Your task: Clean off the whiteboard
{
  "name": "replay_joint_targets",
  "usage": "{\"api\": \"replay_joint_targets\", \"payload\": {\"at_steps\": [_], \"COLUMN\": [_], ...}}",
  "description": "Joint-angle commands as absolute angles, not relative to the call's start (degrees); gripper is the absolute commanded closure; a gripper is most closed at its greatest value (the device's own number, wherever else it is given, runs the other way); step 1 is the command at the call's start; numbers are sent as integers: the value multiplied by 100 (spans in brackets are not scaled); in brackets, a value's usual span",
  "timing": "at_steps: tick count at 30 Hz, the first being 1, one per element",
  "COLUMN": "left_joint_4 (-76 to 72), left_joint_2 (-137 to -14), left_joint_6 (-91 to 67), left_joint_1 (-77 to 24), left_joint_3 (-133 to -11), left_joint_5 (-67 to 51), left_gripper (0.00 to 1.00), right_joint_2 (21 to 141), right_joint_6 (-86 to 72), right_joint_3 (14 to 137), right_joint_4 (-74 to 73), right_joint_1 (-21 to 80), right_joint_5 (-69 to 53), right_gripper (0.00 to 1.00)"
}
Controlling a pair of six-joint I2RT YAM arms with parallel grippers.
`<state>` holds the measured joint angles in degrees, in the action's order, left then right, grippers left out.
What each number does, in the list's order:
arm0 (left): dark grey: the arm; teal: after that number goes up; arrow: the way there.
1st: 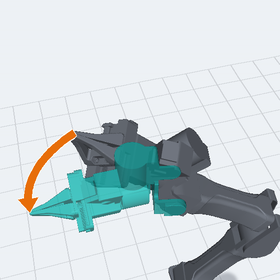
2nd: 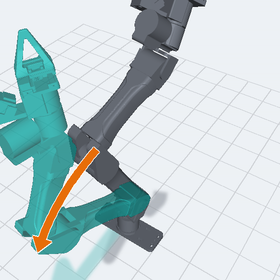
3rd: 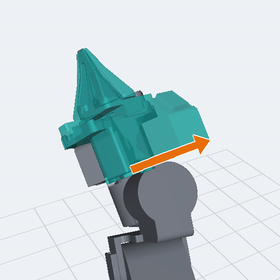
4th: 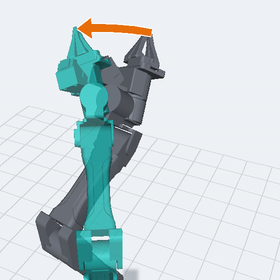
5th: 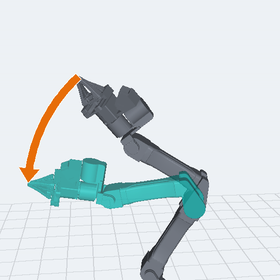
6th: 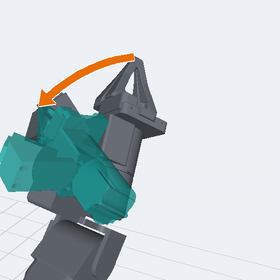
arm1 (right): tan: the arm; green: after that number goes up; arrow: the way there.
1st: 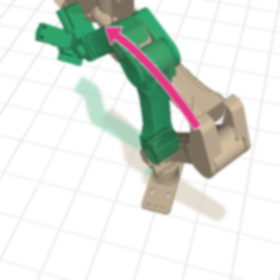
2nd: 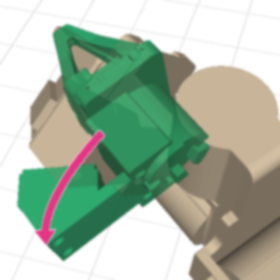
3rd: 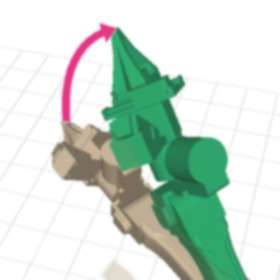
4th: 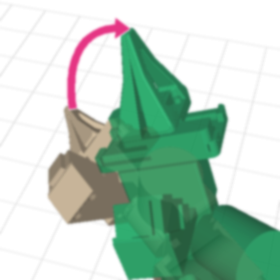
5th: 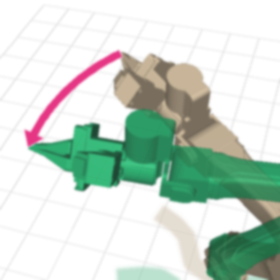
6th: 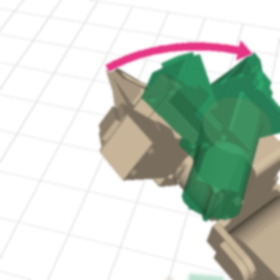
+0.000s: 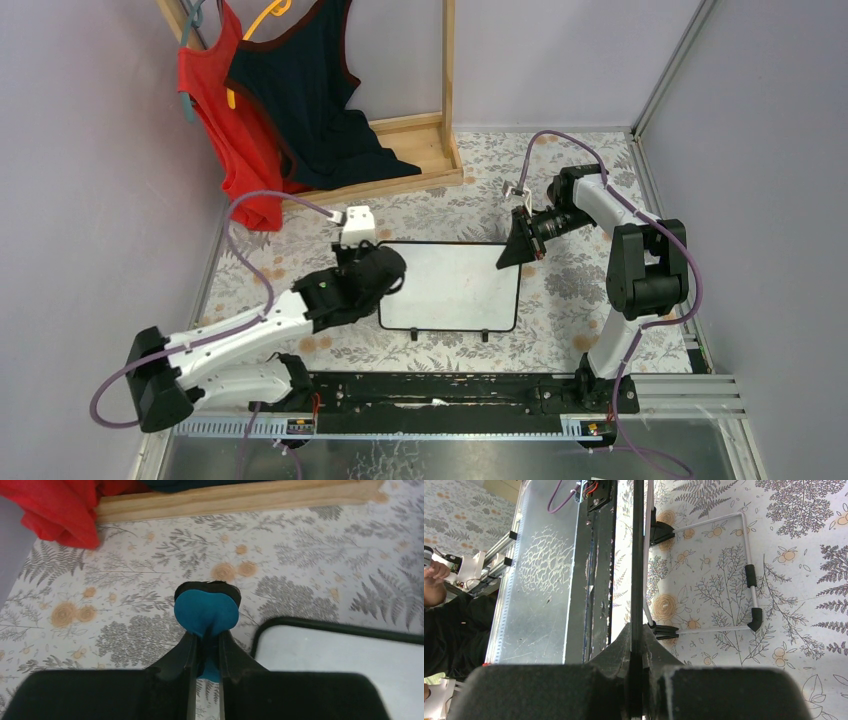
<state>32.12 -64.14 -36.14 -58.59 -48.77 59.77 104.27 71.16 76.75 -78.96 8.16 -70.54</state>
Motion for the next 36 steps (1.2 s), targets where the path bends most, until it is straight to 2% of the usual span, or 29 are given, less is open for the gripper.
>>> {"api": "replay_joint_targets", "payload": {"at_steps": [1, 6, 13, 19, 25, 32, 36], "left_joint_4": [2613, 2536, 2360, 2029, 1975, 2189, 2451], "left_joint_2": [-5764, -5499, -5914, -6189, -7269, -8355, -8587], "left_joint_6": [-3114, -2688, -2525, -2320, -2148, -1977, -2050], "left_joint_1": [-5371, -4918, -4096, -2476, -1261, -935, -923], "left_joint_3": [-4750, -4751, -4828, -4983, -5412, -5811, -5977], "left_joint_5": [5820, 5493, 4536, 2591, 901, 403, 254], "left_gripper": [100, 100, 99, 98, 98, 98, 96], "right_joint_2": [10451, 10485, 10442, 10442, 10461, 10407, 10415], "right_joint_6": [7032, 7040, 7040, 7042, 7024, 7033, 7051], "right_joint_3": [7682, 7702, 7685, 7682, 7708, 7709, 7708], "right_joint_4": [-8346, -8359, -8355, -8366, -8359, -8359, -8362], "right_joint_1": [896, 896, 896, 892, 892, 894, 894], "right_joint_5": [-7154, -7163, -7150, -7145, -7146, -7145, -7132], "right_gripper": [100, 100, 100, 100, 100, 100, 100]}}
